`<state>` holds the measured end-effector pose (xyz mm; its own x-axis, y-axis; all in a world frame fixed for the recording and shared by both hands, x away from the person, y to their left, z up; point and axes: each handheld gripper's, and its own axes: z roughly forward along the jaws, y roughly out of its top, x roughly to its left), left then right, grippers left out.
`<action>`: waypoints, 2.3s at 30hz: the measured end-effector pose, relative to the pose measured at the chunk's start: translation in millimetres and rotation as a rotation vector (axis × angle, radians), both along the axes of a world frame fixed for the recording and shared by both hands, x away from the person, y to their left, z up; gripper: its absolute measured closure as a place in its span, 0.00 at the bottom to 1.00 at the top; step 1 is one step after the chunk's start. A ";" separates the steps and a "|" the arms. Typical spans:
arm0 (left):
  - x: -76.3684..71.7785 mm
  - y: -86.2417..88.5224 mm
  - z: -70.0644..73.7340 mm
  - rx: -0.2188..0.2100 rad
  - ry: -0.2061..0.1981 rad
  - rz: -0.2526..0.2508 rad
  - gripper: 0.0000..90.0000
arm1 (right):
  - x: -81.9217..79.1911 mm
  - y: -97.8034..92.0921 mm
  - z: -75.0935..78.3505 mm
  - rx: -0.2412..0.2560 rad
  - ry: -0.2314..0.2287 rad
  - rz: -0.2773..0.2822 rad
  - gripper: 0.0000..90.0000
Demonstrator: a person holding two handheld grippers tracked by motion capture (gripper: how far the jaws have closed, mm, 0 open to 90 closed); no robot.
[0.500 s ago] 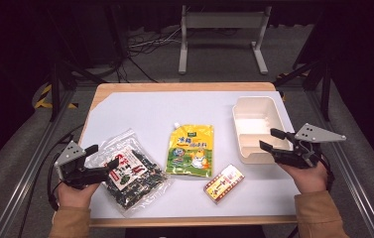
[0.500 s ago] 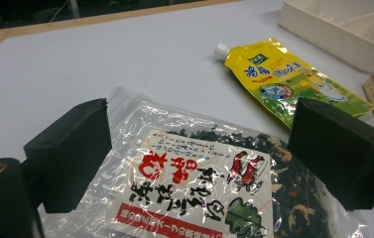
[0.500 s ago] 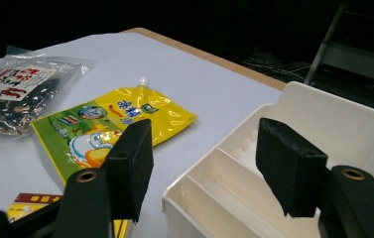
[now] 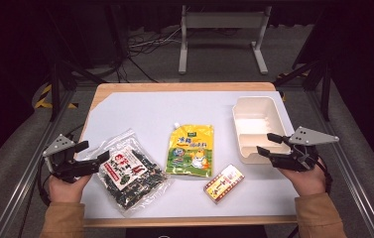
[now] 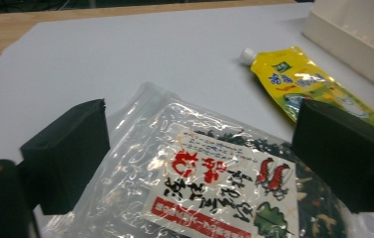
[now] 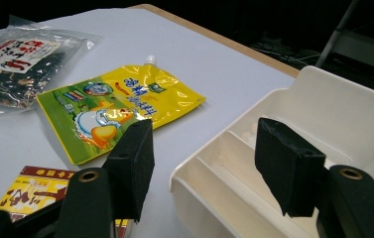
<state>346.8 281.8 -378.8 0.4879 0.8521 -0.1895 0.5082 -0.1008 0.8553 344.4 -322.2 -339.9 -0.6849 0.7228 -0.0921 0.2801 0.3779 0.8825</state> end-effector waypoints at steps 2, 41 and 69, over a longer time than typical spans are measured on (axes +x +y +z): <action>3.1 3.8 -3.3 -0.007 0.010 0.000 0.06 | -0.3 0.0 -0.8 0.019 0.027 0.005 0.45; 46.2 58.7 -66.5 -0.114 0.241 0.154 0.22 | -2.9 23.7 -20.6 -0.030 0.092 0.101 0.46; 54.9 66.6 -81.4 -0.171 0.345 0.163 0.75 | -4.6 28.3 -24.9 -0.046 0.086 0.115 0.45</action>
